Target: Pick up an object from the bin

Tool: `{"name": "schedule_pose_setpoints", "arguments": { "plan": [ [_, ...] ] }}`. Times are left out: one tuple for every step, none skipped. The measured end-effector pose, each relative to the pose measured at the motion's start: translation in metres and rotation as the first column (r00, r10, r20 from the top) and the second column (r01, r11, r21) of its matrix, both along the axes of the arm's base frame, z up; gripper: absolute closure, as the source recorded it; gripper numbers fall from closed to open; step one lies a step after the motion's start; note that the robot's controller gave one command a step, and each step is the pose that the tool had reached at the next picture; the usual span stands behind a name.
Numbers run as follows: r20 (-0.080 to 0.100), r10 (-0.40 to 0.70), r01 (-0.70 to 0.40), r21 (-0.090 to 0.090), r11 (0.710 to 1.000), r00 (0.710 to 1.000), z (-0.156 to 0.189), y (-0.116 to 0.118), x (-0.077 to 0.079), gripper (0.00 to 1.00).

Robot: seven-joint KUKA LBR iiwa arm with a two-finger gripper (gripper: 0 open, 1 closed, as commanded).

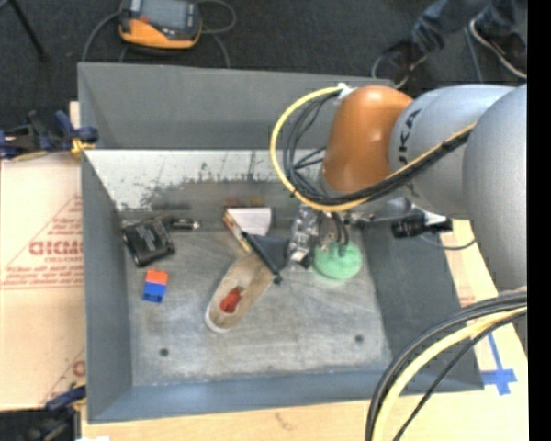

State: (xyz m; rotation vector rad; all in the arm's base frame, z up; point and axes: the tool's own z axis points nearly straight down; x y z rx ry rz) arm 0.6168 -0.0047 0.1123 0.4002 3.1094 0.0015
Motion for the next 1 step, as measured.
{"name": "schedule_pose_setpoints", "arguments": {
  "plan": [
    [0.002,0.000,0.000,0.000,1.000,1.000,0.0076,-0.0001,0.0002,1.00]
  ]
}}
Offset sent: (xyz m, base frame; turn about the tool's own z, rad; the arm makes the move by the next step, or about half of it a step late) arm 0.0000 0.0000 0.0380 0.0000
